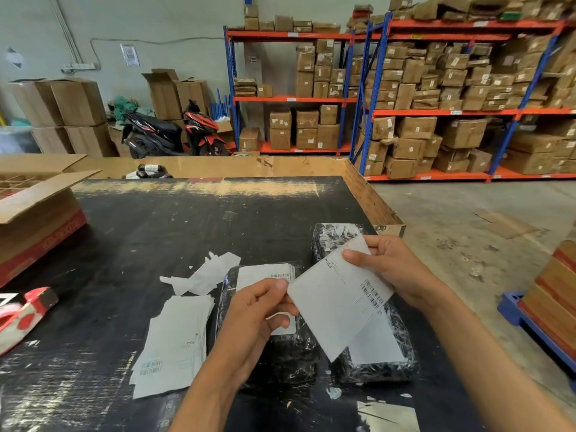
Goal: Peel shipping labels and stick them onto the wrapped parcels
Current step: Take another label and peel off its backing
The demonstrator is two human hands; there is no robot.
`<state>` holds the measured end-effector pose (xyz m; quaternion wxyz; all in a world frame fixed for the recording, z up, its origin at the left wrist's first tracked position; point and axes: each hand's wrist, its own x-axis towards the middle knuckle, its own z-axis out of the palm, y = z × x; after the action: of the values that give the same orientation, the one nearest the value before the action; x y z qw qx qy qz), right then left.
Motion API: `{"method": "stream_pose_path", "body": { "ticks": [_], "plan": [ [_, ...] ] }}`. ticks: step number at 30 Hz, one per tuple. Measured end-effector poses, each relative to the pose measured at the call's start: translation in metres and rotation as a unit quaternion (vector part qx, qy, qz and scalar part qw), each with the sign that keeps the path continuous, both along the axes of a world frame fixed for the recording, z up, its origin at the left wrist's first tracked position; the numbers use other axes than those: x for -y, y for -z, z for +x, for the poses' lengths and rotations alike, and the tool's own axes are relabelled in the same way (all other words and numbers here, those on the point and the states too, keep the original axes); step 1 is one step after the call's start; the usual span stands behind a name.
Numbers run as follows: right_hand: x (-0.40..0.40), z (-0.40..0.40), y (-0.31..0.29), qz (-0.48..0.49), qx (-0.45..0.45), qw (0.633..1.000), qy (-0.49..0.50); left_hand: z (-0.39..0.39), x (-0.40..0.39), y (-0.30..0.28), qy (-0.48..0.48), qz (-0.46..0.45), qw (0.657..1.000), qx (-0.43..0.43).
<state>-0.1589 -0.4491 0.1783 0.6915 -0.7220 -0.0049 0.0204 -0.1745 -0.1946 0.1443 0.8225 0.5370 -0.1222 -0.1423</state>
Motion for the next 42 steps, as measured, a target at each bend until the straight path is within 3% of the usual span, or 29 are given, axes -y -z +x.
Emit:
{"method": "stream_pose_path", "body": {
  "ticks": [3,5,7,11,14,25,34,38,42],
  "plan": [
    [0.001,0.001,0.005,-0.095,0.023,0.993,0.063,-0.002,0.012,0.001,0.016,-0.03,0.999,-0.021],
    [0.0,-0.002,0.008,-0.207,0.06,0.968,0.129,-0.004,0.023,0.001,0.005,-0.036,0.999,-0.039],
    [-0.005,-0.011,0.007,-0.241,0.108,0.952,0.154,-0.005,0.035,0.002,-0.022,-0.036,0.997,-0.062],
    [-0.011,-0.03,-0.001,-0.127,0.115,0.985,0.018,-0.008,0.064,0.003,-0.056,-0.032,0.995,-0.073],
    [-0.011,-0.04,-0.002,-0.103,0.115,0.987,-0.035,-0.009,0.082,0.004,-0.068,-0.028,0.996,-0.046],
    [0.028,-0.045,0.003,-0.103,0.107,0.989,-0.024,-0.005,0.117,0.012,-0.079,0.068,0.991,0.086],
    [0.04,-0.035,0.012,-0.107,0.107,0.988,-0.009,0.002,0.133,0.014,-0.114,0.092,0.981,0.126],
    [0.04,-0.029,0.024,-0.043,0.079,0.995,0.046,0.005,0.137,0.015,-0.112,0.103,0.978,0.141],
    [0.042,-0.023,0.035,0.096,0.068,0.984,0.131,0.007,0.14,0.017,-0.128,0.074,0.983,0.107]
  ]
}}
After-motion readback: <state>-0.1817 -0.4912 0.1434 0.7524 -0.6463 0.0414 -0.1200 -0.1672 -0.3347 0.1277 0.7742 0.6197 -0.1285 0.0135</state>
